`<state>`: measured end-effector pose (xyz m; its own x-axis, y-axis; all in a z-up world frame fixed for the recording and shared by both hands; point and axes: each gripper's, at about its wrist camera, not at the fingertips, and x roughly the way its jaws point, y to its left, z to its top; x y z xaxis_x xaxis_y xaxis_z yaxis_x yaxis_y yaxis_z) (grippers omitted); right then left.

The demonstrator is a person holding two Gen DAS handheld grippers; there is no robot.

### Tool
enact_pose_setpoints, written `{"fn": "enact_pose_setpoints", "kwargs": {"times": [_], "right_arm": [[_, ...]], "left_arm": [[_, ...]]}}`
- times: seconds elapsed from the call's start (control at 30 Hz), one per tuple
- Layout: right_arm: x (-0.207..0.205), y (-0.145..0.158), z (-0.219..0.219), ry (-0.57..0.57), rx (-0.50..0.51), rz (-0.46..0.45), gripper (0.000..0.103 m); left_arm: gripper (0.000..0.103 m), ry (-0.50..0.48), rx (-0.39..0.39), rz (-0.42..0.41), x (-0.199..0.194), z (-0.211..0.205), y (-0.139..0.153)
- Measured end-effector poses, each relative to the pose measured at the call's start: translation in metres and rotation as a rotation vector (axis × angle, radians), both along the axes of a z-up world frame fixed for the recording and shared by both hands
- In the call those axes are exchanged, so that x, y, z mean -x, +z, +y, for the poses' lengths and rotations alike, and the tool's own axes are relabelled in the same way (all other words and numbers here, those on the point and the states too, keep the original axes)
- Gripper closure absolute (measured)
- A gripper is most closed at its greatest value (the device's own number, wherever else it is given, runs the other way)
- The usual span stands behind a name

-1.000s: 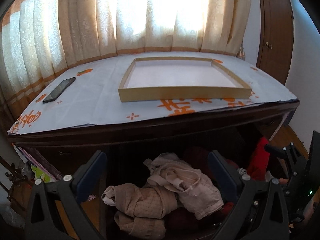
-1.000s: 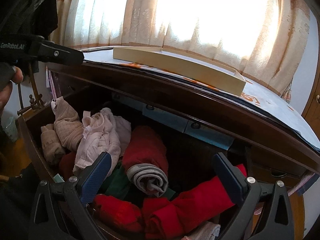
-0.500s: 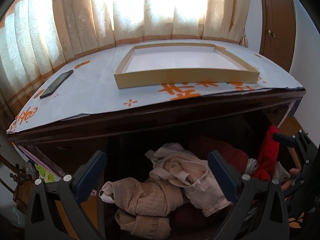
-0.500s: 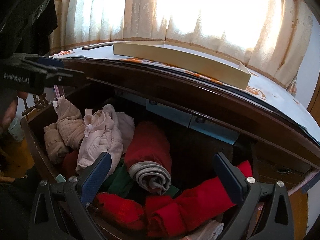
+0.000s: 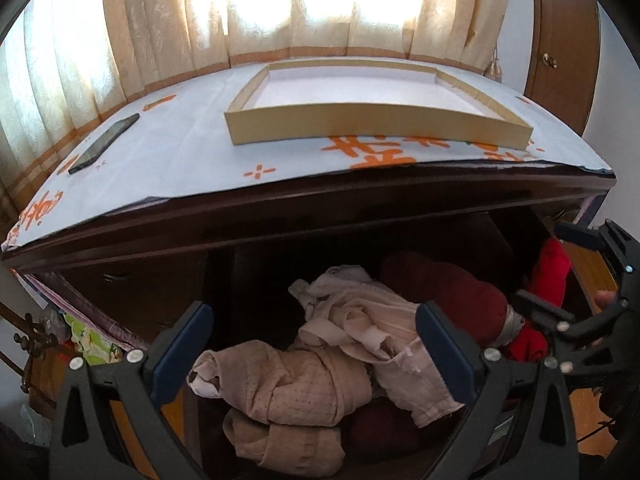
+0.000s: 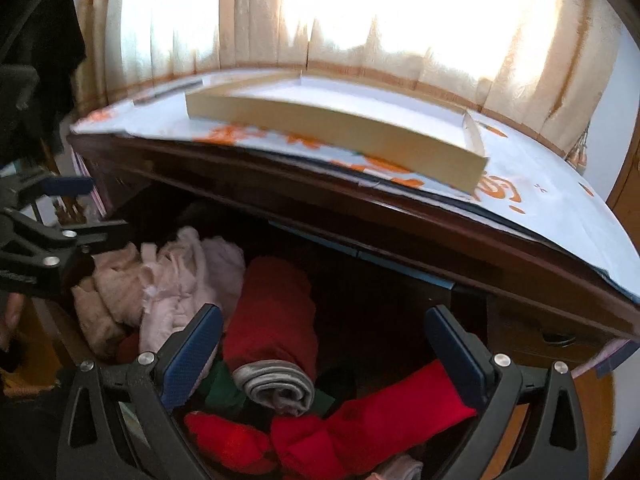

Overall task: Take underwear out of drawer
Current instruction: 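Grasp the pink underwear with the left tool while the right tool grasps the red underwear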

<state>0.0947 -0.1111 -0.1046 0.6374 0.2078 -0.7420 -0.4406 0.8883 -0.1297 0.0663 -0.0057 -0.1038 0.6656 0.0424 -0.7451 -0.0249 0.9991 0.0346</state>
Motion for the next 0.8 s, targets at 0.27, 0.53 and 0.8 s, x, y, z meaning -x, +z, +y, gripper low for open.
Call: {"fn": "enact_pose_setpoints", "kwargs": {"times": [0.27,0.53,0.8], "right_arm": [[-0.022,-0.027,0.022,0.043,0.057,0.178,0.001],[-0.039,-0.041,0.033,0.071,0.105,0.27,0.019],[-0.048,-0.053,0.046,0.113,0.173,0.342,0.021]], "left_arm": [[0.0,0.018,0.006,0.017,-0.003,0.007,-0.005],[0.0,0.027,0.011,0.027,-0.006,0.014,-0.009],[0.0,0.025,0.017,0.038,-0.007,0.016,-0.012]]}}
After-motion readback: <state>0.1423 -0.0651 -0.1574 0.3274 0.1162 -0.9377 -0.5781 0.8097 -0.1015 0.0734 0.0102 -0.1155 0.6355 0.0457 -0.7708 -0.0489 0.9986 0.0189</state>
